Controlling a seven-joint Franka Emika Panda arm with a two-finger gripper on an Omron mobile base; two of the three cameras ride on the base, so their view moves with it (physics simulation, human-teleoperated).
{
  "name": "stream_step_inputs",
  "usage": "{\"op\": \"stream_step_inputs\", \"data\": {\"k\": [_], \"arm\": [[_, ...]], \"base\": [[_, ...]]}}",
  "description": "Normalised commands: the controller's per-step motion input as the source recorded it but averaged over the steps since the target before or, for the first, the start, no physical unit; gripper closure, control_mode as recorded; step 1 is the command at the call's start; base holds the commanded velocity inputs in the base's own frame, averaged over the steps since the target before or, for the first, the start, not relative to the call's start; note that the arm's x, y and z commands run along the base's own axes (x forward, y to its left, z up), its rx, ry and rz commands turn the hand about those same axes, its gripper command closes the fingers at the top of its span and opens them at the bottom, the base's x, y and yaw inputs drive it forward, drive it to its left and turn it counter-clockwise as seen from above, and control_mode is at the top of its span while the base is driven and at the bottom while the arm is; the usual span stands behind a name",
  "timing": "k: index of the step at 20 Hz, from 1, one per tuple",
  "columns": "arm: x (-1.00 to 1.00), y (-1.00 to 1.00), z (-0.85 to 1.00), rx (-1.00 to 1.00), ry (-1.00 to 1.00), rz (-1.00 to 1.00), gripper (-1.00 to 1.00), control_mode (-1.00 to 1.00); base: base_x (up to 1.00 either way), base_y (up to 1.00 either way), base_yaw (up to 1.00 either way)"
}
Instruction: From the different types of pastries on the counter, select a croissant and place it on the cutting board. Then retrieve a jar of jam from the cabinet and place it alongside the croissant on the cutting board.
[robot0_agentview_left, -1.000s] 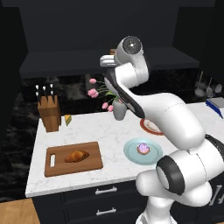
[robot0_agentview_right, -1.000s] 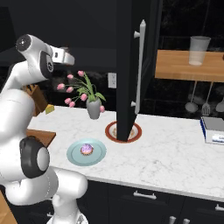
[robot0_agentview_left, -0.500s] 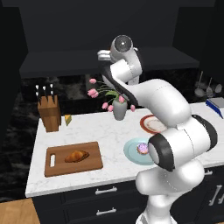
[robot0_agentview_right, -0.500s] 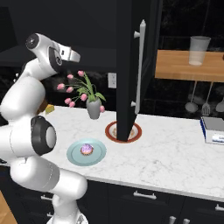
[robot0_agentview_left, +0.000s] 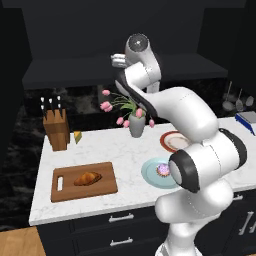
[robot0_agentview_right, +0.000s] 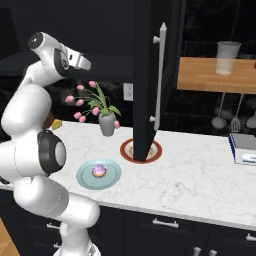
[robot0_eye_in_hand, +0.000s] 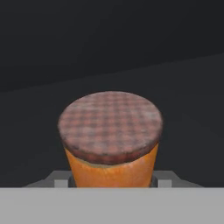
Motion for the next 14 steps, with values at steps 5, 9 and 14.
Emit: {"op": "stream_step_inputs", "data": {"k": [5,9,14], "arm": [[-0.98,-0.28,0.26,0.13,-0.24,0.0,1.0,-1.0],[-1.0,-0.1,0.45,0.08,-0.39,0.09,1.0,-1.0],[-1.0,0.0,0.43,0.05,-0.22,0.17,1.0,-1.0]], "base": [[0.0,0.0,0.0],[0.0,0.0,0.0],[0.0,0.0,0.0]]}}
